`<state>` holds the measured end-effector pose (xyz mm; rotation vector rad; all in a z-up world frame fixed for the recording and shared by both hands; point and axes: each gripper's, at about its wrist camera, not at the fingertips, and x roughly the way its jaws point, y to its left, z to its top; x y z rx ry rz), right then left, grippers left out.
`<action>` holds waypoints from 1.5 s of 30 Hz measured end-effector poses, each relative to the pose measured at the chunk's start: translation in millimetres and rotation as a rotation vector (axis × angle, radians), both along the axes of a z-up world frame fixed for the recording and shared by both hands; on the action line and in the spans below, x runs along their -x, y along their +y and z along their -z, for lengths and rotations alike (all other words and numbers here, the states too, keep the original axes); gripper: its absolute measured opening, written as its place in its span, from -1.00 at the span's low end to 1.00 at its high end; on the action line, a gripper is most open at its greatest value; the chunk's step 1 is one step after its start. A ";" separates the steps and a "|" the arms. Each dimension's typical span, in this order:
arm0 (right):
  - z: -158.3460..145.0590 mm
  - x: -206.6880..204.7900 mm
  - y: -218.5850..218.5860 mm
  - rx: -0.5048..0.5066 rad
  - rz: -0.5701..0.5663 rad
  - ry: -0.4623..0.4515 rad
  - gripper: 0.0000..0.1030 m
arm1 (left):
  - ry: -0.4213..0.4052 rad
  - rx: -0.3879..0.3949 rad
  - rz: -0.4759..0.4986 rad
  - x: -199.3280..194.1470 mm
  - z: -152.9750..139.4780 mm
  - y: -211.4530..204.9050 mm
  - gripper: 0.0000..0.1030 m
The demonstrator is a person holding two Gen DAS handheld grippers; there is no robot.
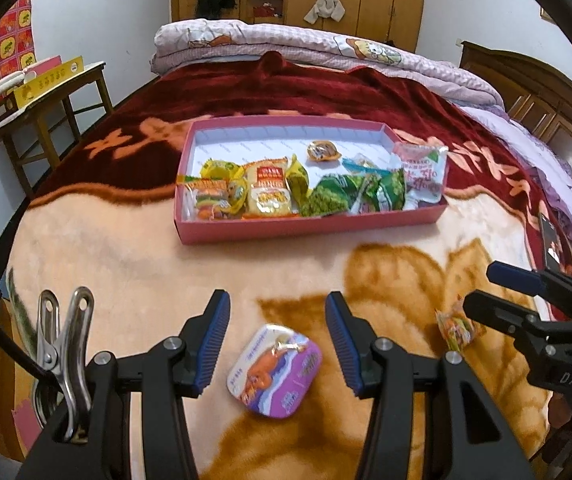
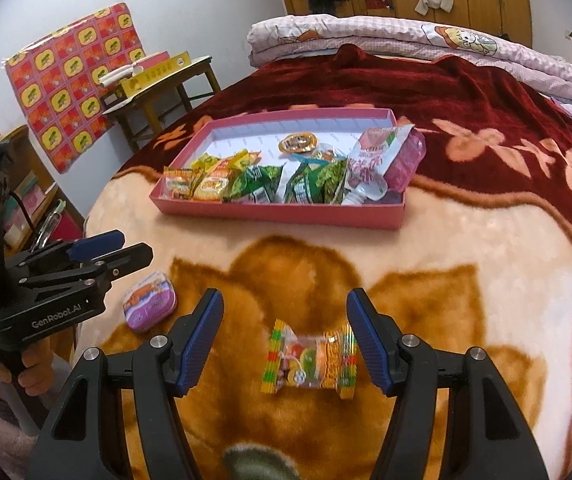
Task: Organize snacks
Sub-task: 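Grasp the purple cartoon tin with the left tool while the right tool grasps the rainbow gummy pack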
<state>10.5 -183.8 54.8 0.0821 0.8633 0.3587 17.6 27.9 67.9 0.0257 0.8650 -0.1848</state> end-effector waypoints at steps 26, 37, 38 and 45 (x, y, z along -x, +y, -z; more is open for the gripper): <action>29.2 14.8 -9.1 0.042 0.040 0.070 0.28 | 0.070 -0.041 0.008 18.7 33.2 -1.7 0.07; 41.6 9.0 -7.2 0.036 0.035 0.108 0.28 | 0.057 -0.059 0.015 16.5 37.9 -1.9 0.15; 42.9 8.6 -6.8 0.035 0.034 0.112 0.28 | 0.054 -0.062 0.017 16.7 38.1 -2.3 0.15; 47.0 8.9 -4.2 0.042 0.030 0.116 0.28 | 0.041 -0.112 0.037 16.5 44.6 -5.2 0.20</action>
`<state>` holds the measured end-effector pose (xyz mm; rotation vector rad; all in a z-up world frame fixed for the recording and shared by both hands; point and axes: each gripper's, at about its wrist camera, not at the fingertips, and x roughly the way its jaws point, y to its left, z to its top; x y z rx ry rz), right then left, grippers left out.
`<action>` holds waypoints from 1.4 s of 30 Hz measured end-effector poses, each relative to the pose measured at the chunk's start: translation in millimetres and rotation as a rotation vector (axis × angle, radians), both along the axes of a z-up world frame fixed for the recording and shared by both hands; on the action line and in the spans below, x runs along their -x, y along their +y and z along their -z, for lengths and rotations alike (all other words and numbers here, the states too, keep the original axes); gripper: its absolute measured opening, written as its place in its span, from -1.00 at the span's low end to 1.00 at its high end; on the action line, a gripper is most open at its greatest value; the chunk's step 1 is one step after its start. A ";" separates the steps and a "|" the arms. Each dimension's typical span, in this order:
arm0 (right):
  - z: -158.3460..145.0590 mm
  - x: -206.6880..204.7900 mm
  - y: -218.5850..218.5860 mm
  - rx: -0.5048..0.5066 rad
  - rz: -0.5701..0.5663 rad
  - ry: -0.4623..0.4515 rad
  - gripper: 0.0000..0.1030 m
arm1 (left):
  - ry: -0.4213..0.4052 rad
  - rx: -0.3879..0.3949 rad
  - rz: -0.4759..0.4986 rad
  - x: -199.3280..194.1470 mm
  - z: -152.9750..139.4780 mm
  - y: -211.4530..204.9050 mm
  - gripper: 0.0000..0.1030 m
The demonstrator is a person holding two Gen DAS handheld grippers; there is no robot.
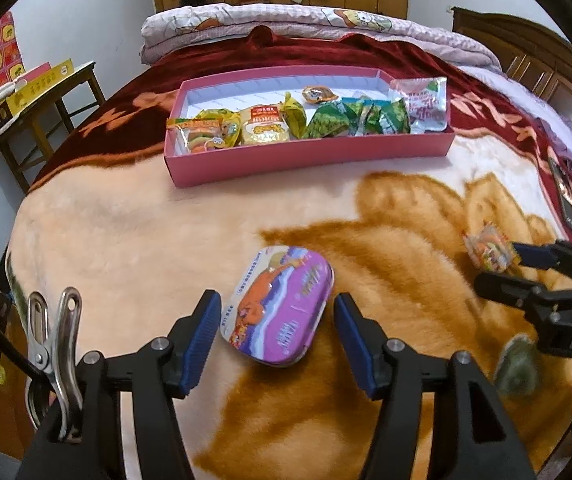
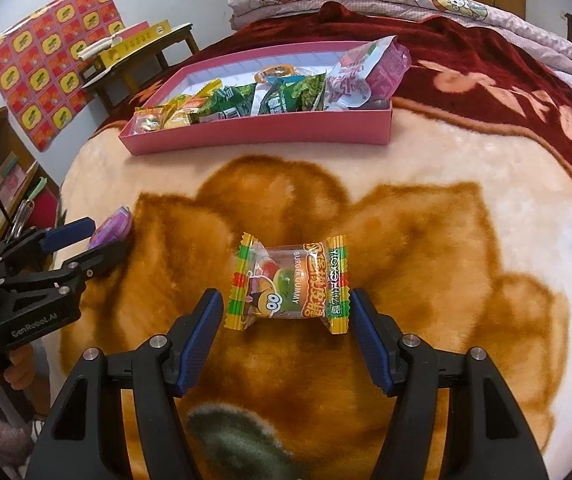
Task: Organize snacks
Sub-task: 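Grasp the purple cartoon tin with the left tool while the right tool grasps the rainbow gummy pack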
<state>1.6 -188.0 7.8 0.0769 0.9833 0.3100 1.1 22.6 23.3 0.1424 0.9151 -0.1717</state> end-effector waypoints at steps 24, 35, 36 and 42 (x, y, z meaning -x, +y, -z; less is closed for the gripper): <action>1.4 -2.4 -7.4 -0.026 0.029 -0.018 0.08 | 0.003 0.121 -0.034 -6.1 3.9 17.2 0.04; -2.4 -1.7 -12.5 -0.057 0.047 -0.045 -0.18 | -0.029 0.134 -0.048 -1.9 -8.6 20.0 0.04; -2.9 -1.0 -13.5 -0.058 0.048 -0.048 -0.19 | -0.035 0.133 -0.050 -1.4 -10.6 19.5 0.04; -11.9 0.0 -12.3 -0.074 0.048 -0.078 -0.21 | -0.065 0.129 -0.053 -3.5 -21.8 16.8 0.04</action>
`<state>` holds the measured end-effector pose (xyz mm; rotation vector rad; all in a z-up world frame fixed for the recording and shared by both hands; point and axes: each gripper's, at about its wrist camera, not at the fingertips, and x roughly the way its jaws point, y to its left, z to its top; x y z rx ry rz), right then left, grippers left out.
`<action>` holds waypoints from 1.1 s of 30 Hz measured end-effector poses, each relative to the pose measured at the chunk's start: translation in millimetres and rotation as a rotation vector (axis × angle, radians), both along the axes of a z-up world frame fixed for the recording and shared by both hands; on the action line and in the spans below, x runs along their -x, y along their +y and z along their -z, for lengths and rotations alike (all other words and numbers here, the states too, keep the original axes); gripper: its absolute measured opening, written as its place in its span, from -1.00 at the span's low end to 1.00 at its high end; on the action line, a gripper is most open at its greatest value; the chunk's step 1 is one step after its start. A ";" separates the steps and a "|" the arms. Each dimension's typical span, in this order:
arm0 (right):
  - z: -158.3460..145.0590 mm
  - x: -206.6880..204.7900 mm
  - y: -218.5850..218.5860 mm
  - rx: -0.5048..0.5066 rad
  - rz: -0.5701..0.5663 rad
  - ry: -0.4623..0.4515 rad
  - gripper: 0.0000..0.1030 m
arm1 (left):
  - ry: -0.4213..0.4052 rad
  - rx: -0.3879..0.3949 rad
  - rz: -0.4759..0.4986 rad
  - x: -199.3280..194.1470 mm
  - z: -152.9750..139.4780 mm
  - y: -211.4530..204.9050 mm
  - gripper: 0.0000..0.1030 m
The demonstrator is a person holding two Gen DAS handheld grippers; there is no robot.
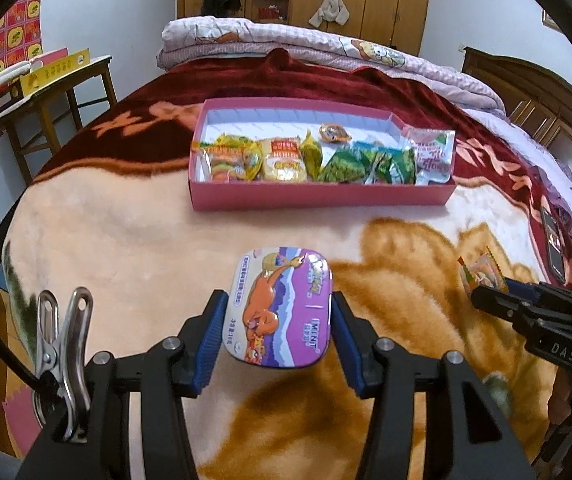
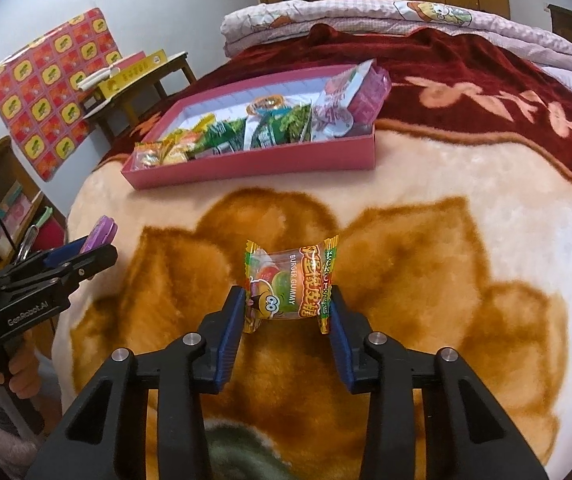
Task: Organize snacks
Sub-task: 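Grasp the purple cartoon tin with the left tool while the right tool grasps the rainbow gummy pack, then carry the tin with the left tool while the right tool carries the gummy pack into the box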
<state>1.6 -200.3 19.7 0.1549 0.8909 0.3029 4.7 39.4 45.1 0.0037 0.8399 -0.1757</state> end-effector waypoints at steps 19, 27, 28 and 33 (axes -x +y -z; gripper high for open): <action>-44.6 -27.0 12.3 -0.010 -0.024 -0.113 -0.21 | -0.053 0.020 -0.015 -31.4 -27.1 -11.0 0.04; -58.0 -39.3 21.1 -0.014 -0.031 -0.148 -0.21 | -0.068 0.050 -0.038 -46.3 -36.3 -9.1 0.04; -58.8 -40.8 22.0 -0.015 -0.032 -0.149 -0.21 | -0.067 0.056 -0.043 -48.0 -37.4 -7.9 0.04; -61.5 -46.9 25.4 -0.010 -0.042 -0.154 -0.21 | -0.083 0.056 -0.057 -53.5 -46.1 -4.3 0.04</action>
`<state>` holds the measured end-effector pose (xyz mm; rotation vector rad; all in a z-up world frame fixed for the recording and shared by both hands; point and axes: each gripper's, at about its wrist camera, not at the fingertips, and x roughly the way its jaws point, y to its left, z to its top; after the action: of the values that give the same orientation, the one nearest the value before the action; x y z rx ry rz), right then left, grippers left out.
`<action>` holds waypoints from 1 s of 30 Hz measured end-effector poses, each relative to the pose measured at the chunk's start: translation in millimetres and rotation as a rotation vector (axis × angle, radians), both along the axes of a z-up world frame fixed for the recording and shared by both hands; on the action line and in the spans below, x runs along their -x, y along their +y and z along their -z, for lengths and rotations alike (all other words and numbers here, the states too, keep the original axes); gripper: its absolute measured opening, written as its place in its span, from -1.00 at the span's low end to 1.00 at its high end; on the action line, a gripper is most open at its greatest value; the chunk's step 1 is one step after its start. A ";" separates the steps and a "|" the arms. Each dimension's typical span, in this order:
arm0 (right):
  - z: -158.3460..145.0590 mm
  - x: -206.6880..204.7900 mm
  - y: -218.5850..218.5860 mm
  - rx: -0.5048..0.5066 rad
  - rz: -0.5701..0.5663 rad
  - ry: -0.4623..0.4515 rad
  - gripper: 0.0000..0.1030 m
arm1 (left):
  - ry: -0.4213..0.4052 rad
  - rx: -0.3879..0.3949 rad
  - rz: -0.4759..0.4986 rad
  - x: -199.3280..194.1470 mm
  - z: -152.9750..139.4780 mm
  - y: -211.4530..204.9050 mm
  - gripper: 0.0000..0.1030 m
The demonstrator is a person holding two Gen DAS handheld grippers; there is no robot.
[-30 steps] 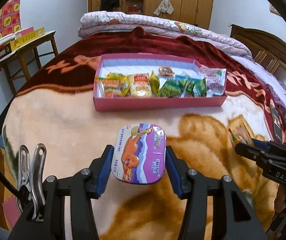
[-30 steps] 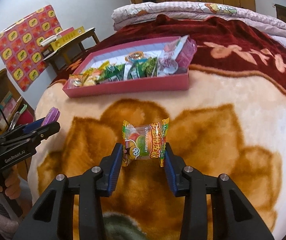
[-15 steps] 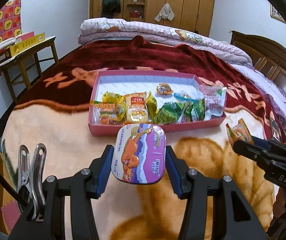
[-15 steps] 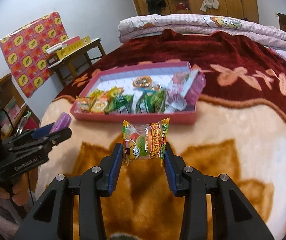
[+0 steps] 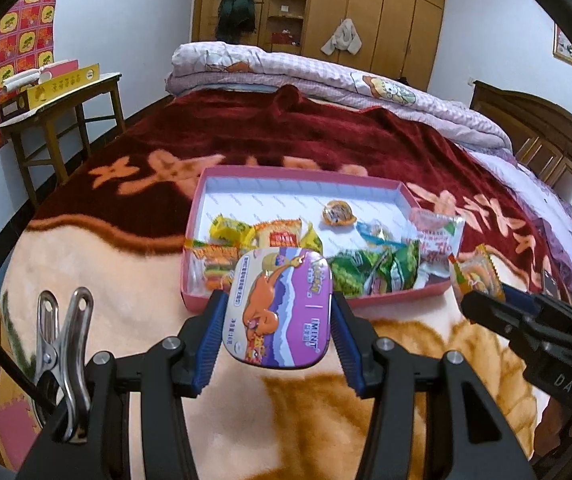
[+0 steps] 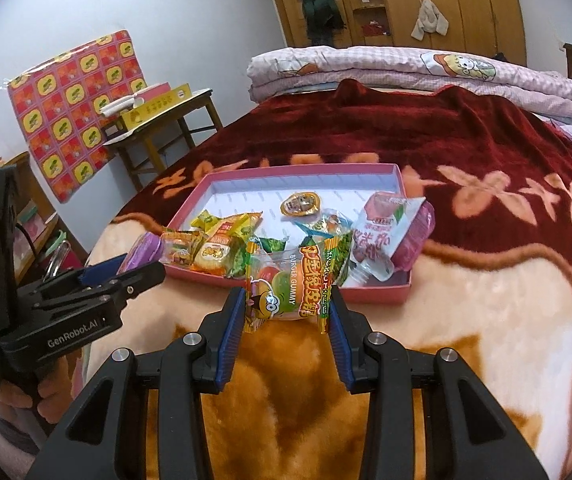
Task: Organize snacks
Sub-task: 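Carry the tin with the left tool while the right tool carries the gummy pack into the box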
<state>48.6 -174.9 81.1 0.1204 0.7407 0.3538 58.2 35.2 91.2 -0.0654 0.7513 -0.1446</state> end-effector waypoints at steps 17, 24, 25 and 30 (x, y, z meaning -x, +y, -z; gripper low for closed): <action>-22.7 -22.8 -1.7 -0.006 0.014 -0.058 -0.21 | -0.114 -0.044 0.005 -28.5 -49.3 -17.7 0.04; -23.1 -42.0 -5.7 -0.021 0.023 -0.062 -0.21 | -0.082 -0.042 -0.012 -53.1 -39.1 -20.1 0.04; -21.5 -45.2 -6.0 -0.023 0.024 -0.059 -0.21 | -0.073 -0.043 -0.013 -56.0 -34.7 -21.1 0.04; -6.5 -58.0 -5.6 -0.036 0.024 -0.027 -0.21 | -0.030 -0.069 -0.010 -71.0 -7.6 -26.9 0.04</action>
<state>106.5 -180.5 87.6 0.1575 0.7059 0.3456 129.2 8.3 98.8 -0.0012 0.7257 -0.1095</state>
